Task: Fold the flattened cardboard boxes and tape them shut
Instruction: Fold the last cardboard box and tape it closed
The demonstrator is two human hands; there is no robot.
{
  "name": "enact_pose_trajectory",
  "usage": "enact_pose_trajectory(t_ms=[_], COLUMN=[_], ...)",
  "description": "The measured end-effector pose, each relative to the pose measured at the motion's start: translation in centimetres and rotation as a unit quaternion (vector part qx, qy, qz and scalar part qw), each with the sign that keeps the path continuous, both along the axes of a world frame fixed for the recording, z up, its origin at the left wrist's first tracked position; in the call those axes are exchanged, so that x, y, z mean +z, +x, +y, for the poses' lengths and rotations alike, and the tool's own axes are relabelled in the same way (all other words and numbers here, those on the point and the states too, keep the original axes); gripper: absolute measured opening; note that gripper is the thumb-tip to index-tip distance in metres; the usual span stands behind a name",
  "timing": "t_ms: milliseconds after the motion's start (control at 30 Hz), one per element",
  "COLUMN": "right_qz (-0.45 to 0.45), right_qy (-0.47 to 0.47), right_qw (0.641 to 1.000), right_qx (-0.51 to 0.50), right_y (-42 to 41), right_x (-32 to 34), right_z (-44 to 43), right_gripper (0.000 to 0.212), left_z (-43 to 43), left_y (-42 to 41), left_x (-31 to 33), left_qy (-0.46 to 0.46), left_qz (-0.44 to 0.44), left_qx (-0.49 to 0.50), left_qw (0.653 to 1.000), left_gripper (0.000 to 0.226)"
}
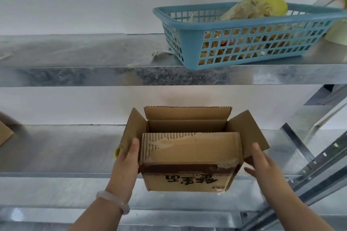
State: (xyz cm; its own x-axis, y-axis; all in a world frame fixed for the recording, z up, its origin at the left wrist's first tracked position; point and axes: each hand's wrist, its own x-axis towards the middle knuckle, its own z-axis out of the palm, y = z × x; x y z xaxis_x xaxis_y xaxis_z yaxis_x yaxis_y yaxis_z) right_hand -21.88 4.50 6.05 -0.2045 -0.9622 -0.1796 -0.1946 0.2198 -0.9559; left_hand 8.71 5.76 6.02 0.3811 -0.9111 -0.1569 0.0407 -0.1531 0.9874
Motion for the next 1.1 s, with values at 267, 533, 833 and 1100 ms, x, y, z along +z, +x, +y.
enact_pose_trajectory(t_ms=[267,533,833,1100], right_qz=[-0.078,-0.063,0.008,-0.133], right_qy=[0.047,0.089,-0.013,0.007], right_qw=[0.995,0.983,1.000,0.991], right_qx=[-0.032,0.145,0.018,0.024], right_y=[-0.5,-2.8,-0.7,8.7], right_x=[1.6,2.1,3.5,5.9], right_z=[-2.7,-2.3,-1.3,-2.1], right_gripper=[0.029,0.055,0.035,0.033], left_z=[-1.0,0.0,1.3,6.1], left_y=[0.4,3.3,1.9,9.3], left_x=[1.2,0.5,2.1,3.3], left_qy=[0.036,0.063,-0.003,-0.035], left_qz=[0.049,0.030,0.050,0.118], left_qx=[-0.017,-0.238,-0.055,0.152], left_qw=[0.998,0.969,0.997,0.981], left_gripper=[0.031,0.051,0.035,0.058])
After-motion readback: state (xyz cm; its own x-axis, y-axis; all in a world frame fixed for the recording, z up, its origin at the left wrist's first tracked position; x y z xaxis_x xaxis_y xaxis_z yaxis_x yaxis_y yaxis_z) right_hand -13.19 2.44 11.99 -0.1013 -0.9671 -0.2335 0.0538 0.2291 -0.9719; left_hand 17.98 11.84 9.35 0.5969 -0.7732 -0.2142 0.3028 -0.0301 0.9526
